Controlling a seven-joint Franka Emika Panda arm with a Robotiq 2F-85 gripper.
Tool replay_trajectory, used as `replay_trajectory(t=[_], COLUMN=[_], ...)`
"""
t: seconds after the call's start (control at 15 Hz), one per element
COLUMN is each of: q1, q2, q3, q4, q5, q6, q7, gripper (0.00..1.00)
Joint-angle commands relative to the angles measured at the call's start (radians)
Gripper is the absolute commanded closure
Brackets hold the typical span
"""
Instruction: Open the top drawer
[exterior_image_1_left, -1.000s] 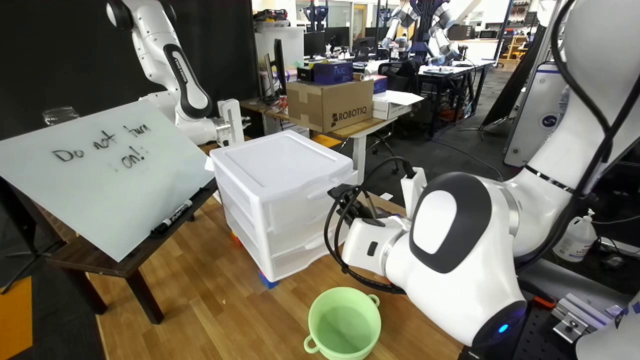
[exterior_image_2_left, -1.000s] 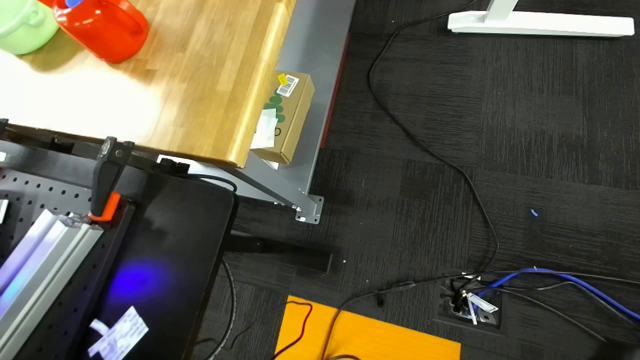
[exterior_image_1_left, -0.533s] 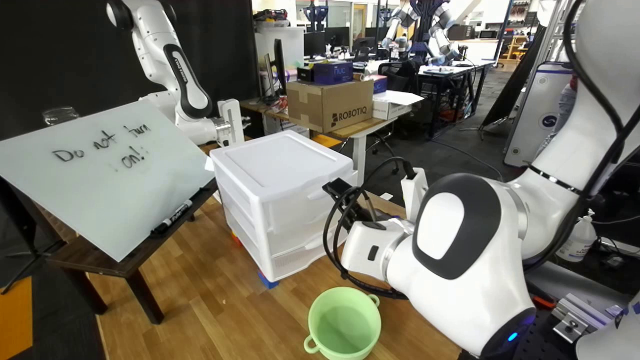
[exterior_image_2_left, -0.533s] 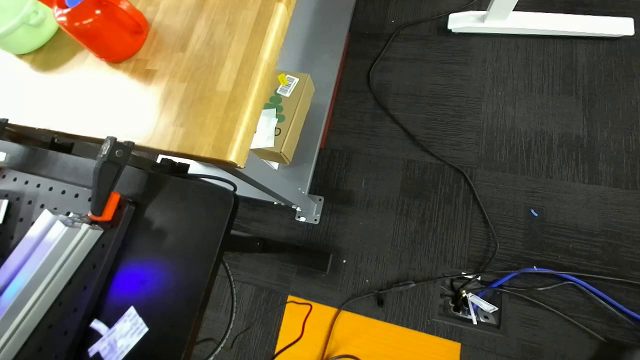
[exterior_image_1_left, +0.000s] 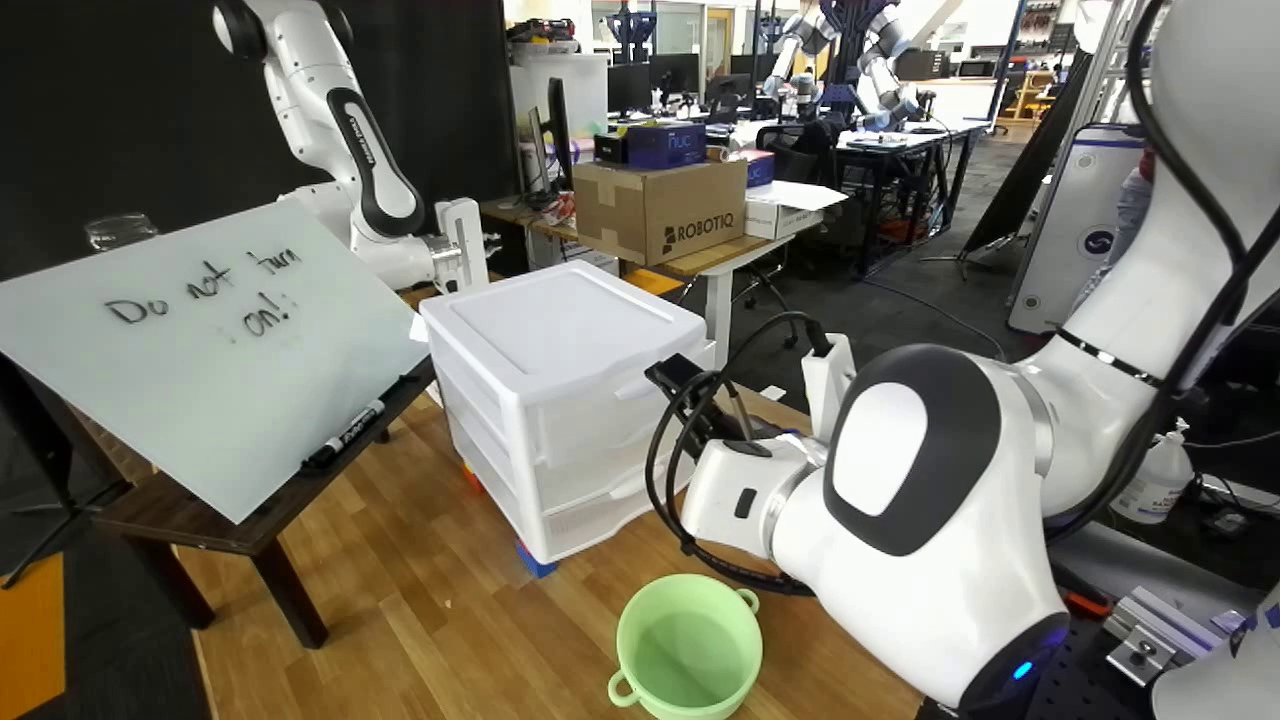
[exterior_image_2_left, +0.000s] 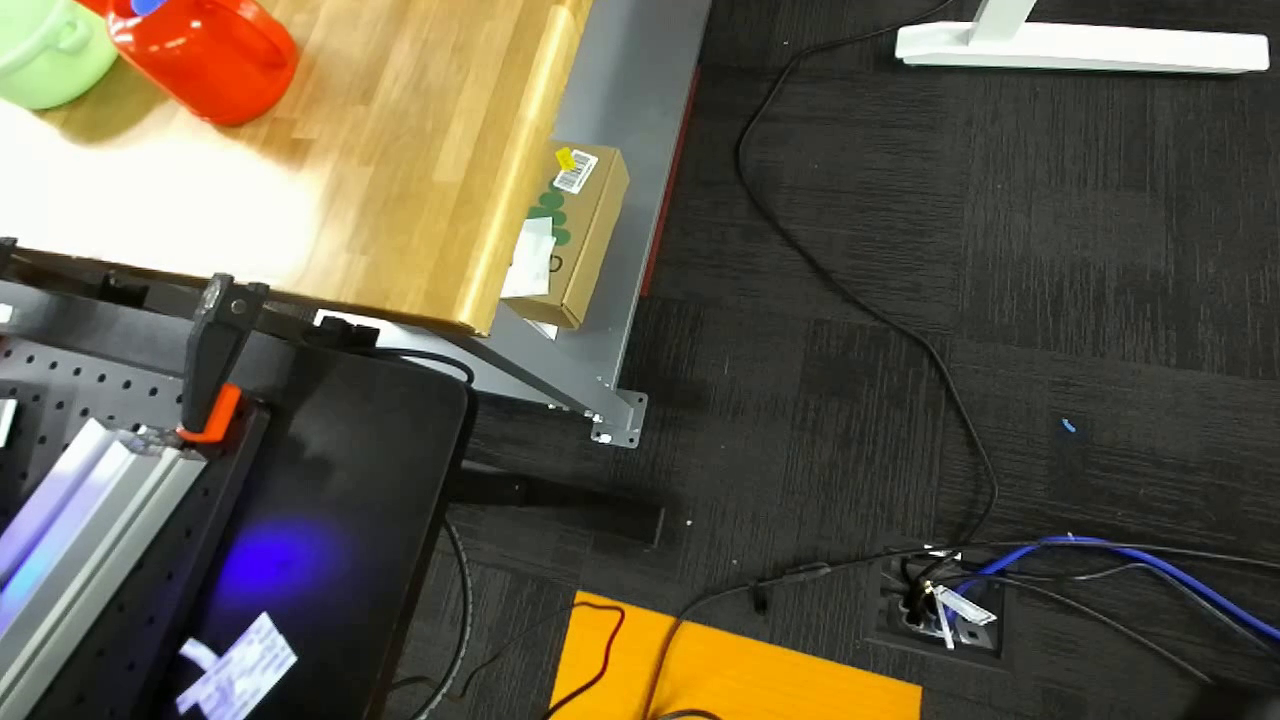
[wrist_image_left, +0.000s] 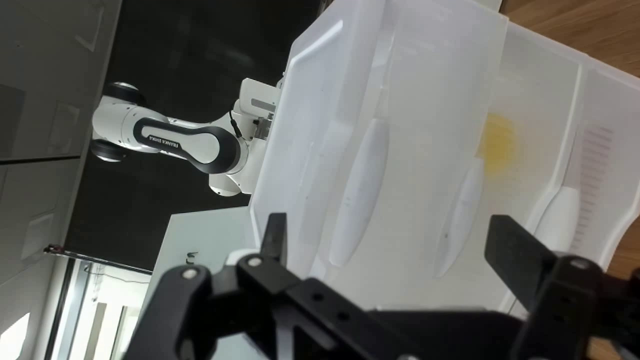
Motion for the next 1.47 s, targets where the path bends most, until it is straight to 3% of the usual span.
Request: replay_trajectory(t=[0.0,0.67,0.8,1.4], q1=[-0.006,-0.013,-0.015,-0.016], q2=[-0.02,-0.005,-0.003,0.001], q3=[-0.007,-0.024,-0.026,-0.028], q4=[0.005,0.015,0.015,0.03], q5=[-0.015,-0.013,-0.016,-0.02], q6=[0.015,0.026,0.029,0.045], q7=[-0.016,0.009,0.009,0.004], gripper=[0.0,0.0,0.26,0.89])
